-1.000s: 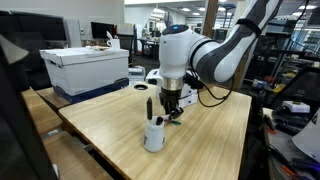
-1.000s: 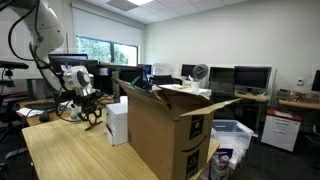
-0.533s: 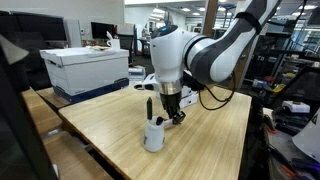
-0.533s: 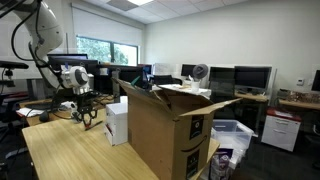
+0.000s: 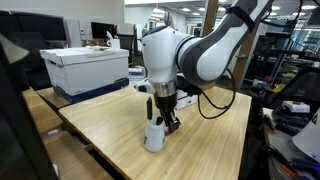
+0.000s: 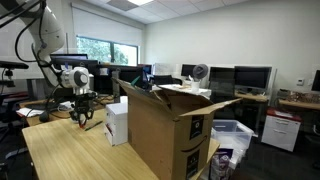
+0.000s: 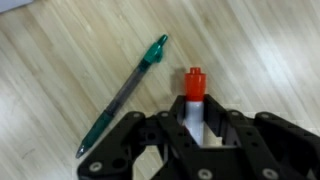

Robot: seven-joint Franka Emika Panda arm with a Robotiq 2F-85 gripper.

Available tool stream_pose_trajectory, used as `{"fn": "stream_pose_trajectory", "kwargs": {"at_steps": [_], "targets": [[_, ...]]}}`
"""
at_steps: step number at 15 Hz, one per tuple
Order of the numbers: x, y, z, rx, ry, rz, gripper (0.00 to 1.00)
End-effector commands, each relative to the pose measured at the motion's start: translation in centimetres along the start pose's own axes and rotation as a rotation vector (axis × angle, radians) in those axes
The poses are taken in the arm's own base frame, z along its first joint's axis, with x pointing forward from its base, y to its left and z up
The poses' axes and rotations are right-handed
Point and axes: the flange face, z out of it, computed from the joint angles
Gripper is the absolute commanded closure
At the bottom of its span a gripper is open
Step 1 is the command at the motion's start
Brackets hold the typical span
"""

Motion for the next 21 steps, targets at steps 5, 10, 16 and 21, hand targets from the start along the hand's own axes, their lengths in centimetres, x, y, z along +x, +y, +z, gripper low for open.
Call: {"fn": "stream_pose_trajectory", "kwargs": {"at_steps": [5,10,16,21], "targets": [[-1.6,2.3,0.1,0.085,0.107,0.150,0.51],[-5.0,2.7,0.2,0.188,0.224,0.329,0.25],[-8.9,2.2,0.9,0.176,0.376,0.427,0.00],[-9.1,-0.8,2.0,0.152,0.413,0.379,0.00]]}}
